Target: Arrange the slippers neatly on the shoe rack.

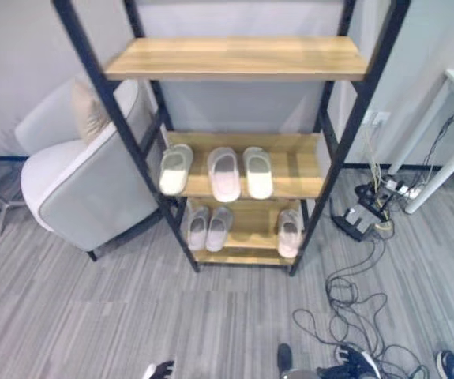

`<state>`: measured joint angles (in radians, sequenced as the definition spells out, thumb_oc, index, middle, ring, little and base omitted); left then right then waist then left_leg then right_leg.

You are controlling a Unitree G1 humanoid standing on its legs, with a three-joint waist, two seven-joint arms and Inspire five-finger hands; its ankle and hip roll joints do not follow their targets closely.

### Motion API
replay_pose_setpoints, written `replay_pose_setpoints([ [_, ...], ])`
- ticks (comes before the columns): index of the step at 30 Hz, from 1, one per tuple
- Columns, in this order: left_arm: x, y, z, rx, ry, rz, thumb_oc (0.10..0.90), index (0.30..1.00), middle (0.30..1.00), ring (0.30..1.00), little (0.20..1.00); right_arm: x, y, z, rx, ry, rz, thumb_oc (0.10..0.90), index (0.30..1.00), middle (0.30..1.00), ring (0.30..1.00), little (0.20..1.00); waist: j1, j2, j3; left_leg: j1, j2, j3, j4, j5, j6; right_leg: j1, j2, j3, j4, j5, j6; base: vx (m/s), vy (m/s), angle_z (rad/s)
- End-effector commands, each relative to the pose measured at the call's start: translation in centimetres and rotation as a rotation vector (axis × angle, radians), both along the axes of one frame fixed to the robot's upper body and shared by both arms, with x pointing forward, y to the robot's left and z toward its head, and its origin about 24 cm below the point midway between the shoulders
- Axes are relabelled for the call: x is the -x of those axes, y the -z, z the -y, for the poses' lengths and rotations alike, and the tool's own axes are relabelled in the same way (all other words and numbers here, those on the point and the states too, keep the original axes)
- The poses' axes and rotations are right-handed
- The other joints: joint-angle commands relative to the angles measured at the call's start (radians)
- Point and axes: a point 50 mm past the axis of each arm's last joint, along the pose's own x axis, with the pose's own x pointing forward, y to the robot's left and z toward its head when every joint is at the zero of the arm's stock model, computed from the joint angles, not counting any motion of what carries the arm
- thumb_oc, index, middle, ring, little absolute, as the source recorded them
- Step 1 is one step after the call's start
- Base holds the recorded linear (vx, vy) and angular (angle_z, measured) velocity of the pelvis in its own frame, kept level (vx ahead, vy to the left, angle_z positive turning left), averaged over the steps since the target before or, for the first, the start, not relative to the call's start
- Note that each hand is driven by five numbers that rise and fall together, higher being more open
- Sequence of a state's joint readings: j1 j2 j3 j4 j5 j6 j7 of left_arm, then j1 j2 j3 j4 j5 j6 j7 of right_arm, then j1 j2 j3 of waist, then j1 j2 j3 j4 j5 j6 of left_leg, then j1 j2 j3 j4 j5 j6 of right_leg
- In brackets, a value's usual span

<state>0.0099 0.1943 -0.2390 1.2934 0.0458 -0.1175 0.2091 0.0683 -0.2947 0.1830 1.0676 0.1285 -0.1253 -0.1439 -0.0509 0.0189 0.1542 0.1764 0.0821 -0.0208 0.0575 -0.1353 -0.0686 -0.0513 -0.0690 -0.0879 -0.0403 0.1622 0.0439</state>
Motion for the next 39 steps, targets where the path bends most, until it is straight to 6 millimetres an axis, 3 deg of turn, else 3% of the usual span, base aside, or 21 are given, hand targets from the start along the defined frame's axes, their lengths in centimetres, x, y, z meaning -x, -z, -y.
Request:
replay_pose_setpoints([
  [1, -3.6, -0.9, 0.3, -0.009, 0.064, 0.104, 0.8, 0.9, 0.9, 0.9, 0.9, -2.1, -1.4, 1.2, 0.019, -0.018, 0.114, 0.8, 0.9, 0.9, 0.9, 0.9, -0.003, -0.041, 0.046, -0.136, 0.022, -0.015, 0.266, 0.052, 0.002, -0.045, -0.032, 0.061, 0.162, -0.181, 0.056, 0.12, -0.31, 0.1],
  [3, -5.7, -1.6, 1.2, 0.005, 0.108, 0.18, 0.8, 0.9, 0.9, 0.9, 0.9, -2.4, -1.6, 1.4, 0.047, -0.039, 0.113, 0.8, 0.9, 0.9, 0.9, 0.9, 0.008, -0.059, 0.081, -0.236, 0.056, 0.015, 0.435, 0.119, 0.02, -0.003, -0.027, 0.029, 0.162, -0.213, 0.017, 0.08, -0.254, 0.42],
  [4, -5.7, -1.6, 1.1, 0.004, 0.108, 0.18, 0.8, 0.9, 0.9, 0.9, 0.9, -2.4, -1.6, 1.4, 0.046, -0.039, 0.113, 0.8, 0.9, 0.9, 0.9, 0.9, 0.006, -0.057, 0.081, -0.24, 0.057, 0.012, 0.441, 0.117, 0.02, -0.004, -0.026, 0.027, 0.163, -0.213, 0.017, 0.19, -0.242, 0.56],
  [5, -8.6, -2.9, 2.6, 0.028, 0.189, 0.308, 0.8, 0.9, 0.9, 0.9, 0.9, -3.1, -1.9, 1.4, 0.043, -0.037, 0.146, 0.8, 0.9, 0.9, 0.9, 0.9, 0.03, -0.072, 0.113, -0.337, 0.024, 0.009, 0.429, 0.096, 0.039, 0.044, -0.014, 0.009, 0.148, -0.24, 0.006, 0.24, -0.163, 0.48],
  [6, -9.0, -3.2, 2.8, 0.035, 0.2, 0.33, 0.8, 0.9, 0.9, 0.9, 0.9, -3.3, -2.0, 1.3, 0.043, -0.04, 0.155, 0.8, 0.9, 0.9, 0.9, 0.9, 0.039, -0.073, 0.114, -0.35, 0.011, -0.001, 0.39, 0.089, 0.036, 0.051, -0.011, 0.007, 0.142, -0.245, 0.008, 0.35, -0.168, 0.54],
  [8, -9.1, -3.3, 2.8, 0.042, 0.195, 0.34, 0.8, 0.9, 0.9, 0.9, 0.9, -3.5, -1.9, 0.8, 0.039, -0.071, 0.153, 0.8, 0.9, 0.9, 0.9, 0.9, 0.06, -0.073, 0.111, -0.369, -0.003, -0.022, 0.275, 0.096, 0.022, 0.073, -0.005, -0.005, 0.132, -0.263, 0.012, 0.29, 0.009, 0.36],
  [9, -9.2, -3.4, 2.8, 0.046, 0.199, 0.348, 0.8, 0.9, 0.9, 0.9, 0.9, -3.7, -2.0, 0.6, 0.043, -0.089, 0.156, 0.8, 0.9, 0.9, 0.9, 0.9, 0.074, -0.067, 0.111, -0.37, -0.013, -0.04, 0.194, 0.13, 0.012, 0.087, 0.006, -0.004, 0.131, -0.275, 0.014, 0.29, 0.049, -0.01],
  [11, -8.9, -3.3, 2.8, 0.041, 0.215, 0.341, 0.8, 0.9, 0.9, 0.9, 0.9, -4.1, -2.1, 0.3, 0.043, -0.104, 0.165, 0.8, 0.9, 0.9, 0.9, 0.9, 0.091, -0.063, 0.112, -0.39, -0.027, -0.084, 0.151, 0.17, -0.004, 0.106, 0.02, 0.009, 0.138, -0.292, 0.016, 0.24, 0.047, -0.04],
  [13, -7.9, -2.7, 2.6, 0.028, 0.221, 0.293, 0.8, 0.9, 0.9, 0.9, 0.9, -4.0, -1.9, -0.2, 0.033, -0.126, 0.16, 0.8, 0.9, 0.9, 0.9, 0.9, 0.089, -0.062, 0.098, -0.342, -0.03, -0.102, 0.09, 0.159, 0.002, 0.114, 0.026, 0.027, 0.149, -0.308, 0.022, 0.26, 0.12, -0.11],
  [20, -7.7, -2.6, 2.1, 0.004, 0.232, 0.274, 0.8, 0.9, 0.9, 0.9, 0.9, -3.0, -1.1, -0.7, -0.01, -0.079, 0.12, 0.8, 0.9, 0.9, 0.9, 0.9, 0.071, -0.065, 0.075, -0.28, -0.062, -0.062, 0.075, 0.104, 0.042, 0.094, -0.016, 0.091, 0.168, -0.291, 0.062, 0.19, 0.169, -0.46],
  [29, -8.2, -2.9, 1.5, 0.016, 0.181, 0.297, 0.8, 0.9, 0.9, 0.9, 0.9, -2.0, -0.5, -0.7, -0.053, -0.018, 0.082, 0.8, 0.9, 0.9, 0.9, 0.9, 0.071, -0.067, 0.054, -0.264, -0.082, -0.043, 0.084, 0.067, 0.062, 0.101, -0.04, 0.105, 0.146, -0.277, 0.08, 0.05, 0.074, -0.1],
  [30, -8.0, -2.8, 1.4, 0.016, 0.178, 0.286, 0.8, 0.9, 0.9, 0.9, 0.9, -1.8, -0.4, -0.8, -0.056, -0.019, 0.07, 0.8, 0.9, 0.9, 0.9, 0.9, 0.071, -0.067, 0.049, -0.259, -0.083, -0.042, 0.082, 0.065, 0.063, 0.103, -0.041, 0.104, 0.146, -0.278, 0.082, 0.06, 0.035, 0.01],
  [31, -2.5, -0.6, -1.2, 0.013, -0.042, 0.026, 0.8, 0.9, 0.9, 0.9, 0.9, 2.3, 1.6, -1.4, -0.142, 0.152, -0.099, 0.8, 0.9, 0.9, 0.9, 0.9, 0.01, -0.02, 0.03, -0.148, -0.112, 0.024, -0.001, 0.015, 0.074, -0.006, 0.02, 0.036, 0.226, -0.263, 0.074, 0.04, 0.012, 0.01],
  [35, -0.1, 0.0, -0.8, 0.038, -0.075, -0.035, 0.8, 0.9, 0.9, 0.9, 0.9, 3.0, 1.7, -1.1, -0.129, 0.161, -0.129, 0.8, 0.9, 0.9, 0.9, 0.9, 0.019, -0.007, 0.005, -0.137, -0.11, 0.041, -0.026, 0.028, 0.068, 0.032, 0.025, 0.019, 0.147, -0.253, 0.067, 0.01, -0.049, -0.05],
  [39, 0.0, 0.2, -0.3, 0.047, -0.049, -0.046, 0.8, 0.9, 0.9, 0.9, 0.9, 2.9, 1.6, -1.0, -0.126, 0.167, -0.12, 0.8, 0.9, 0.9, 0.9, 0.9, 0.015, -0.009, 0.013, -0.151, -0.105, 0.053, 0.026, 0.025, 0.048, 0.047, 0.025, 0.02, 0.122, -0.259, 0.054, -0.03, -0.036, -0.03],
])
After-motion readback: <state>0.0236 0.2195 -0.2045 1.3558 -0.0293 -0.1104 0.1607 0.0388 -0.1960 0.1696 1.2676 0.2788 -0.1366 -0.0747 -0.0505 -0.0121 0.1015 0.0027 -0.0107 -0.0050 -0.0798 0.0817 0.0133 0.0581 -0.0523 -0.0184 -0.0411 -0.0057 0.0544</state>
